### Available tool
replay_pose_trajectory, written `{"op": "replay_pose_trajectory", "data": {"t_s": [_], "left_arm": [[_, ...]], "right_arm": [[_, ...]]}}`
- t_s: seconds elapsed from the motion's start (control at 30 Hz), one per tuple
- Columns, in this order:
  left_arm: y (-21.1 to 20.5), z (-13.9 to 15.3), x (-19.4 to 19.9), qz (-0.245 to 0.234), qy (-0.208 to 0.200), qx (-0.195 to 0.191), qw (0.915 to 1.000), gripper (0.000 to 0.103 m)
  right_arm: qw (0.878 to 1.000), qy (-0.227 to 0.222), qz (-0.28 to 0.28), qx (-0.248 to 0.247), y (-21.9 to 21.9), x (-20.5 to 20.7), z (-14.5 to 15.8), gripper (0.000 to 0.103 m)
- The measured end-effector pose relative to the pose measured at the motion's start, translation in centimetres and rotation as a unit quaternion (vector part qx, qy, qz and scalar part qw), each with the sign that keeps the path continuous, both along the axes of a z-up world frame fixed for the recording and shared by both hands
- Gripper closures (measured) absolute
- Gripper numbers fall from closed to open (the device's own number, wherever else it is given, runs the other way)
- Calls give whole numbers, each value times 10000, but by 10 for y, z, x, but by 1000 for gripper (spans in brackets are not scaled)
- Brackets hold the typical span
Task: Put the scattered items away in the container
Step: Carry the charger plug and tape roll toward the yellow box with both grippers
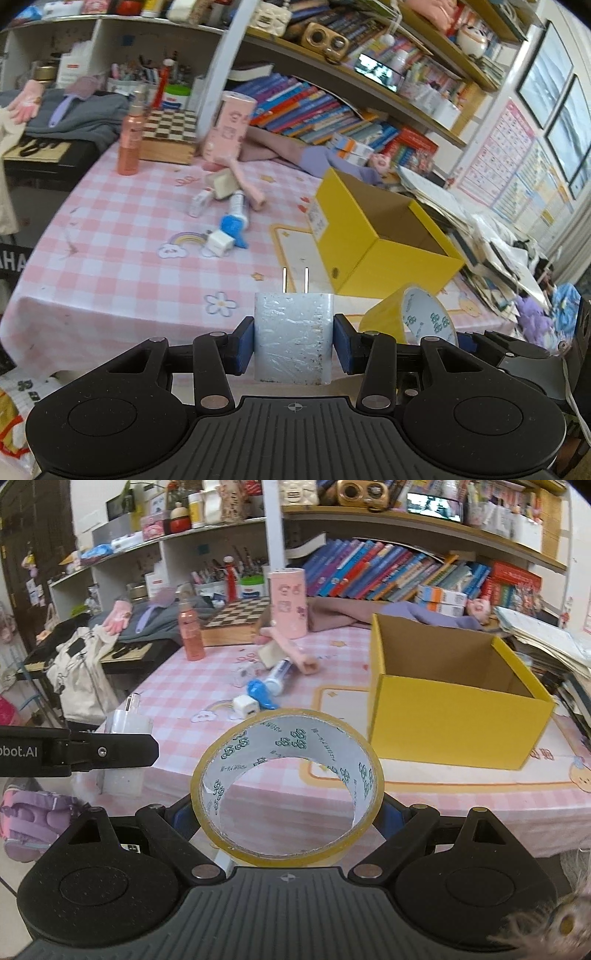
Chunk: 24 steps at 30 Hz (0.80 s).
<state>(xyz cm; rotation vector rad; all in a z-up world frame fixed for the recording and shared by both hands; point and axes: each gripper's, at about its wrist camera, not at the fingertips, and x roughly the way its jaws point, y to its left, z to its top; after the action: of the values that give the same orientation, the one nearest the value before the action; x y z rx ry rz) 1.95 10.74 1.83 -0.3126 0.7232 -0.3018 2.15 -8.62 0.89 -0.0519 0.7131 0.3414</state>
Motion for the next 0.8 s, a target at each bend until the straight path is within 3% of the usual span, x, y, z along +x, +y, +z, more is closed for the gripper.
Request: {"op": "replay_pose_trajectory", "data": {"t_s": [0.8], "left_arm": [[-87, 1, 20, -1322, 27, 217, 9910, 60]], "right_arm": [[9911, 172, -1321, 75, -86, -25, -7, 12]]}}
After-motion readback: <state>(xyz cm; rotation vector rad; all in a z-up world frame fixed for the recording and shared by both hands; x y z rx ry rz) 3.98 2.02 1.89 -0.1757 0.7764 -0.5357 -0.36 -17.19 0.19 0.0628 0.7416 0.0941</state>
